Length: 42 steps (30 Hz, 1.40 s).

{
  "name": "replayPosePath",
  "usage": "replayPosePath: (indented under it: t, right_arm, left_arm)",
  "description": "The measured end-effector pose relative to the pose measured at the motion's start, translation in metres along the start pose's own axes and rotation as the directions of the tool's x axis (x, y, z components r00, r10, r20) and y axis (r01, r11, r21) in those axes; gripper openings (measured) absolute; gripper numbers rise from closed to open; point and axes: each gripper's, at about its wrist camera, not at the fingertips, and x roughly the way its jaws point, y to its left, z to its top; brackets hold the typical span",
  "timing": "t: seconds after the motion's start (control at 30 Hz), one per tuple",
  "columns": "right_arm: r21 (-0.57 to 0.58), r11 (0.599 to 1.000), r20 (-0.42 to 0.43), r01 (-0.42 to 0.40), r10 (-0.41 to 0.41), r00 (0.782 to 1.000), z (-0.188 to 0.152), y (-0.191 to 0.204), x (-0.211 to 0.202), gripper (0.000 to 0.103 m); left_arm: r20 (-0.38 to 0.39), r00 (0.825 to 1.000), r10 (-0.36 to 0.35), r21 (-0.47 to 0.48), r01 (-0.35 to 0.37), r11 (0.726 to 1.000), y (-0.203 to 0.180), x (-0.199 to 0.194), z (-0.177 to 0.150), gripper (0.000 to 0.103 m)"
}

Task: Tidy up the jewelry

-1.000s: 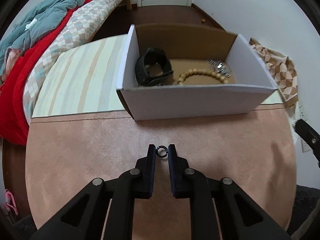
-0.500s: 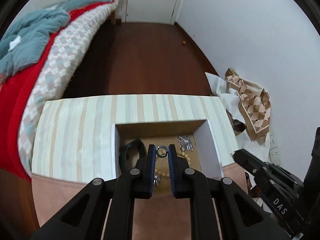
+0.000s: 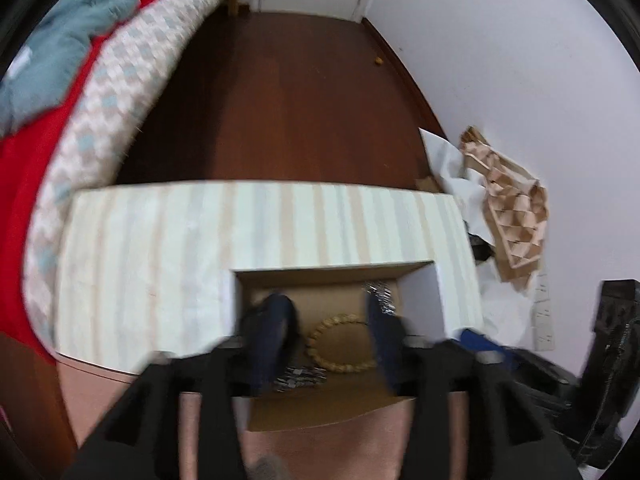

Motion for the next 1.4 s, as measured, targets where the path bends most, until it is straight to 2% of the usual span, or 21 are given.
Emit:
replayPosePath:
  t: [0.03,0.1,0.2,0.3,0.33,0.37,0.47,0.67,0.83,1.1,1.27,1.4]
  right_arm:
    - [-0.008,1.0,0.018,0.019,-0.019,1.0,-0.002,0.0,-0.006,0.052]
    - [-0.023,0.998,0.033,0.052,-0.051,0.998,-0.004,0.002,-0.013,0.053]
    - [-0.049,0.99,0.067,0.133,-0.129,0.989,-0.007,0.006,-0.026,0.062]
    - [-0.092,0.96,0.095,0.264,-0.256,0.962,-0.014,0.014,-0.034,0.075]
    - [-0.103,0.95,0.1,0.296,-0.286,0.953,-0.016,0.017,-0.036,0.084]
    - [-0.113,0.94,0.103,0.321,-0.31,0.945,-0.018,0.018,-0.037,0.092]
    - [-0.143,0.915,0.102,0.377,-0.365,0.925,-0.026,0.027,-0.037,0.102]
    - [-0.175,0.88,0.127,0.441,-0.425,0.897,-0.044,0.041,-0.048,0.103]
    - [-0.161,0.882,0.162,0.443,-0.419,0.893,-0.055,0.054,-0.078,0.103]
    - [-0.146,0.881,0.259,0.45,-0.405,0.877,-0.085,0.08,-0.154,0.103]
    - [-0.147,0.881,0.325,0.449,-0.386,0.863,-0.113,0.099,-0.205,0.103]
    - [-0.147,0.886,0.37,0.44,-0.363,0.855,-0.132,0.113,-0.244,0.103]
  left_arm:
    - [0.02,1.0,0.02,0.001,-0.02,1.0,0.001,-0.005,-0.001,0.073]
    - [0.062,0.996,0.058,0.005,-0.058,0.998,0.005,-0.018,-0.007,0.073]
    - [0.091,0.989,0.117,-0.005,-0.117,0.993,0.014,-0.03,-0.019,0.077]
    - [0.119,0.978,0.173,-0.02,-0.172,0.985,0.023,-0.038,-0.036,0.089]
    - [0.126,0.972,0.198,-0.021,-0.197,0.98,0.026,-0.04,-0.043,0.094]
    - [0.125,0.967,0.222,-0.023,-0.221,0.975,0.029,-0.041,-0.049,0.096]
    - [0.105,0.959,0.261,-0.025,-0.26,0.965,0.033,-0.037,-0.065,0.098]
    - [0.103,0.942,0.319,-0.038,-0.316,0.948,0.035,-0.048,-0.093,0.098]
    - [0.146,0.939,0.313,-0.039,-0.31,0.95,0.025,-0.08,-0.107,0.099]
    - [0.247,0.927,0.281,-0.034,-0.281,0.959,-0.003,-0.152,-0.133,0.098]
    - [0.305,0.913,0.272,-0.018,-0.28,0.96,-0.016,-0.197,-0.15,0.098]
    - [0.337,0.907,0.251,-0.019,-0.26,0.965,-0.023,-0.229,-0.163,0.098]
